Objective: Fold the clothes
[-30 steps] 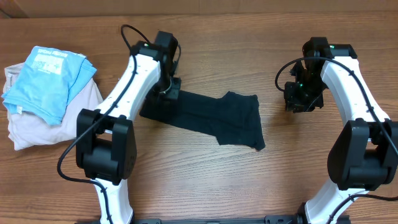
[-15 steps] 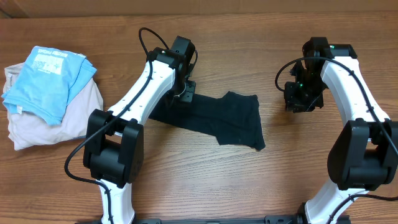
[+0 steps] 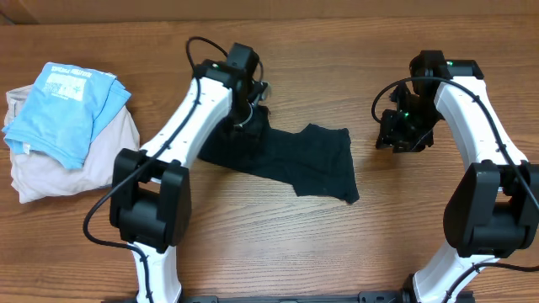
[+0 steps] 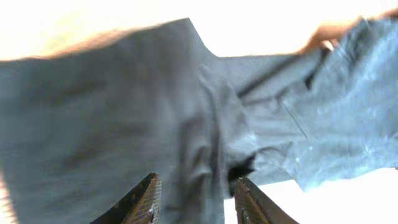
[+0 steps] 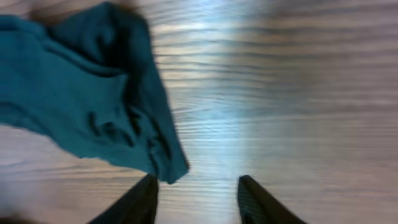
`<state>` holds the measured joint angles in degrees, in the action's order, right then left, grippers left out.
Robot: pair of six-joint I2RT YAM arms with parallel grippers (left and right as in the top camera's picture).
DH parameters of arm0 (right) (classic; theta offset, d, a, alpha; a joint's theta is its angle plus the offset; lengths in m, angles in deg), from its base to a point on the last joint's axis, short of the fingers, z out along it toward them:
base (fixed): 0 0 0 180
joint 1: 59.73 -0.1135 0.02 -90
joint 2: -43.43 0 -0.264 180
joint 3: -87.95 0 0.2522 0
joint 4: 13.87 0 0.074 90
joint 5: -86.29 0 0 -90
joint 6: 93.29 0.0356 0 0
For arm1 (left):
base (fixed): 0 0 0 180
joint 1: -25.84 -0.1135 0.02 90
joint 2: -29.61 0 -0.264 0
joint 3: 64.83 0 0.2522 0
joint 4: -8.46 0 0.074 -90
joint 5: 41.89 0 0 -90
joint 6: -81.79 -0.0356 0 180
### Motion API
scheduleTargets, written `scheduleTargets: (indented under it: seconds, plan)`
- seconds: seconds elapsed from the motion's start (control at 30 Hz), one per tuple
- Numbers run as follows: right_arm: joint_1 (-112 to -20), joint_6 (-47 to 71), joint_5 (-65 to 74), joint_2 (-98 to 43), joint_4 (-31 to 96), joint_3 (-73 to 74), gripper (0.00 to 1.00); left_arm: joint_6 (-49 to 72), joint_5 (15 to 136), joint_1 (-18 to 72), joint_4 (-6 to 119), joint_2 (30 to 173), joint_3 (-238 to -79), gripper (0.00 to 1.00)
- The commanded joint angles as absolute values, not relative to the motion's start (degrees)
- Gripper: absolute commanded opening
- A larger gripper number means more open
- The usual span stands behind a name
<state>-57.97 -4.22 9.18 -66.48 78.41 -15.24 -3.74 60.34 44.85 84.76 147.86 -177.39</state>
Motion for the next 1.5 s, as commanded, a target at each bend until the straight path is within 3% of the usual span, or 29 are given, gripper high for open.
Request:
scheduleTargets:
  seconds: [0.0,0.33,0.83,0.93,1.07,1.47]
  plan:
    - [-58.7,-6.6,16.8,-66.6,76.3,-14.3,0.49,-3.4,59.4,40.2,85.0,144.4,-179.4,0.42]
    - [-63.7,-6.2,24.9,-67.4,61.7,-3.5,0.58,-0.1,60.2,30.8,87.8,143.4,-179.4,0.42]
    - [-65.7,0.0,24.4,-71.0,47.4,5.7,0.58,-1.0,60.2,31.3,88.4,143.4,-179.4,0.42]
    - [-65.9,0.3,24.5,-73.0,46.5,5.7,0.48,-1.0,60.2,31.3,88.7,143.4,-179.4,0.43]
    - [-65.8,0.4,24.7,-73.2,46.5,5.4,0.04,-1.4,60.2,31.3,88.9,143.4,-179.4,0.43]
    - [-57.0,0.4,16.9,-68.2,50.7,-0.9,0.04,-1.8,60.2,31.3,89.9,143.4,-179.4,0.42]
